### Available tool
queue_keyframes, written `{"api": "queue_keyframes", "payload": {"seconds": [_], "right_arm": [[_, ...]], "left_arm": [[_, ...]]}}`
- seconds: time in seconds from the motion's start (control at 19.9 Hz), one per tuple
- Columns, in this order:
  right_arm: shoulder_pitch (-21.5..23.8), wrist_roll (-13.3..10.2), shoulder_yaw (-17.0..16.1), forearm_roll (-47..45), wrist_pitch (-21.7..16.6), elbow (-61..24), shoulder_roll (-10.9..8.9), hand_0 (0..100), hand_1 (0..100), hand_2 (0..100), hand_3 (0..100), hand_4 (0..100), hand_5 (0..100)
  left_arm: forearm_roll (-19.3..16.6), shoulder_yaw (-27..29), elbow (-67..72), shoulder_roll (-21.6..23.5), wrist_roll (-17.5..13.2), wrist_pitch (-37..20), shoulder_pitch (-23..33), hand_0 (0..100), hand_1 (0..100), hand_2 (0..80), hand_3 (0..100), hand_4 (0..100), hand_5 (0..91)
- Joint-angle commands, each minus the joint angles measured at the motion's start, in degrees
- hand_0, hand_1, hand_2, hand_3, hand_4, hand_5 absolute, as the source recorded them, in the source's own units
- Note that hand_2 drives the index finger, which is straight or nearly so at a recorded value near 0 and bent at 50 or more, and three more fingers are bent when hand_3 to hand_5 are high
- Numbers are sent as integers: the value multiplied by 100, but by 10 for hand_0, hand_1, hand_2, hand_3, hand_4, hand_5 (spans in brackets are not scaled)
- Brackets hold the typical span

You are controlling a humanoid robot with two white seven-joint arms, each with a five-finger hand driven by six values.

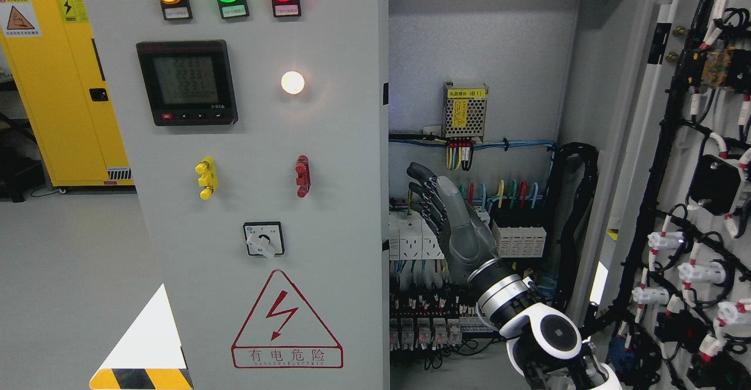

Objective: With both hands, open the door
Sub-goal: 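Reach the right hand into the gap behind the indicator-light door's edge, then press the right hand against the light door's inner edge, pushing outward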

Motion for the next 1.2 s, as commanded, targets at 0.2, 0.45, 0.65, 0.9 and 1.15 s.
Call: {"api": "queue_keyframes", "payload": {"seconds": [0.2, 0.45, 0.65, 0.9, 1.15], "right_arm": [[-303, 111, -198, -712, 282, 473, 36, 223, 10, 0, 0, 0, 0], [-496, 577, -207, -739, 291, 630, 124, 223, 10, 0, 0, 0, 0], [-602, 630, -216, -748, 299, 754, 203, 222, 10, 0, 0, 0, 0], [-663, 841, -242, -817, 431, 912, 229, 222, 9, 0, 0, 0, 0], [-778, 850, -295, -1143, 537, 974, 229, 223, 9, 0, 0, 0, 0]], "left_arm": [[0, 1, -1, -9, -2, -9, 0, 0, 0, 0, 0, 0, 0], [0, 1, -1, 0, -2, -18, 0, 0, 0, 0, 0, 0, 0], [0, 1, -1, 0, -11, -18, 0, 0, 0, 0, 0, 0, 0], [0, 1, -1, 0, -19, -9, 0, 0, 0, 0, 0, 0, 0], [0, 1, -1, 0, -28, -9, 0, 0, 0, 0, 0, 0, 0]]}}
